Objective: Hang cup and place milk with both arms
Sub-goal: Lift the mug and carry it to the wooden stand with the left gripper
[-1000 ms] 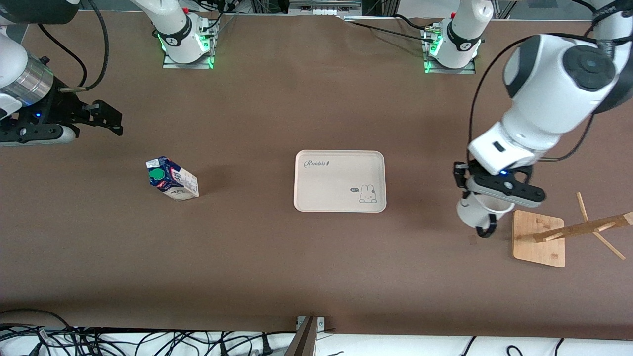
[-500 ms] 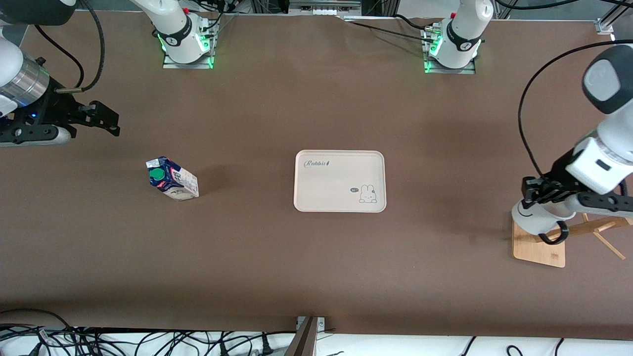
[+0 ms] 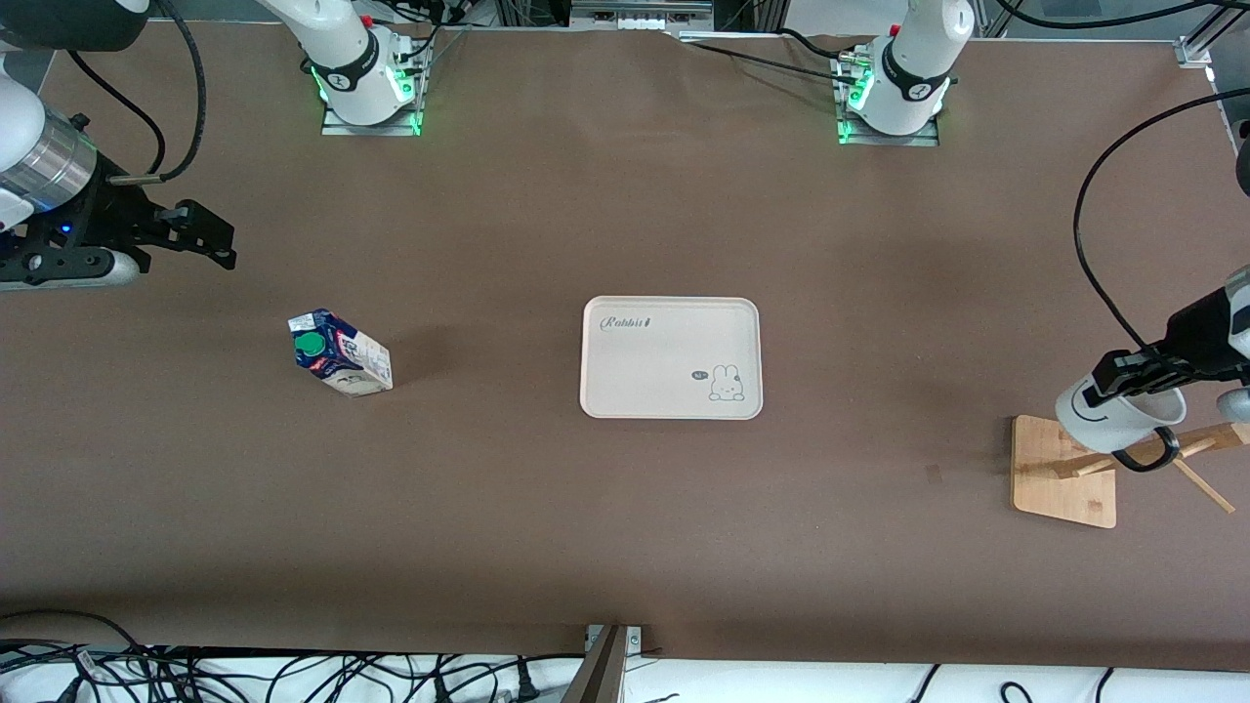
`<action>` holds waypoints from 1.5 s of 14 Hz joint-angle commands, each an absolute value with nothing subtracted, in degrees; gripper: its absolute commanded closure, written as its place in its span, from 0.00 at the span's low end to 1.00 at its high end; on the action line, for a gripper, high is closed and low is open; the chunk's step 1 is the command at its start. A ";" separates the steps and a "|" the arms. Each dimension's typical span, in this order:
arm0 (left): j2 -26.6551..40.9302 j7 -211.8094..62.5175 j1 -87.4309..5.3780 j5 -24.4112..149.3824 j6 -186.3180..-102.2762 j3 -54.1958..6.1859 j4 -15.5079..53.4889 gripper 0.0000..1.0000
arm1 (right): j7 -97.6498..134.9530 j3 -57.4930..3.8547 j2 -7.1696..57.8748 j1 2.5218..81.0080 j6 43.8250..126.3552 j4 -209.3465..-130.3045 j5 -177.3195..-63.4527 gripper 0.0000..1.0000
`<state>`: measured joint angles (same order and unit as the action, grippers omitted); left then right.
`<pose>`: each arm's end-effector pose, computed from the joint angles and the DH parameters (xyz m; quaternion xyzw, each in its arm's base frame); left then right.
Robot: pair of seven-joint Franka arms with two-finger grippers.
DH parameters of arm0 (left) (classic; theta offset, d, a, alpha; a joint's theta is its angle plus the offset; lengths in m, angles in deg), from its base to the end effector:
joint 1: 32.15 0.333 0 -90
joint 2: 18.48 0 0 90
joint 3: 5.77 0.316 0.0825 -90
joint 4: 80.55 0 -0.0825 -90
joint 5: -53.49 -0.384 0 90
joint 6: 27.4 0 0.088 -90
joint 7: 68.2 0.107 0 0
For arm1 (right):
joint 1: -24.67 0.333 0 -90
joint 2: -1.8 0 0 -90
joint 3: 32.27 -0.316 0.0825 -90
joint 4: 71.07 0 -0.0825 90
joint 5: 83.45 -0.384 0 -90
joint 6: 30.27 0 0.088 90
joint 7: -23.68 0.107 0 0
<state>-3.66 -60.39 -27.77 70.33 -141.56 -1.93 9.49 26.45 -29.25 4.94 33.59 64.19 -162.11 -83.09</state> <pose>0.6540 0.0719 0.5099 0.9870 0.0506 0.0980 0.1171 0.5741 0.0595 0.5918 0.9996 0.0276 0.0028 0.0044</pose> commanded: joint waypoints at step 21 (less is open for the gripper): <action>-0.73 -43.85 -27.05 78.63 -139.99 4.87 7.61 0.93 | 27.11 -29.37 5.05 32.84 63.95 -160.98 -82.92 0.00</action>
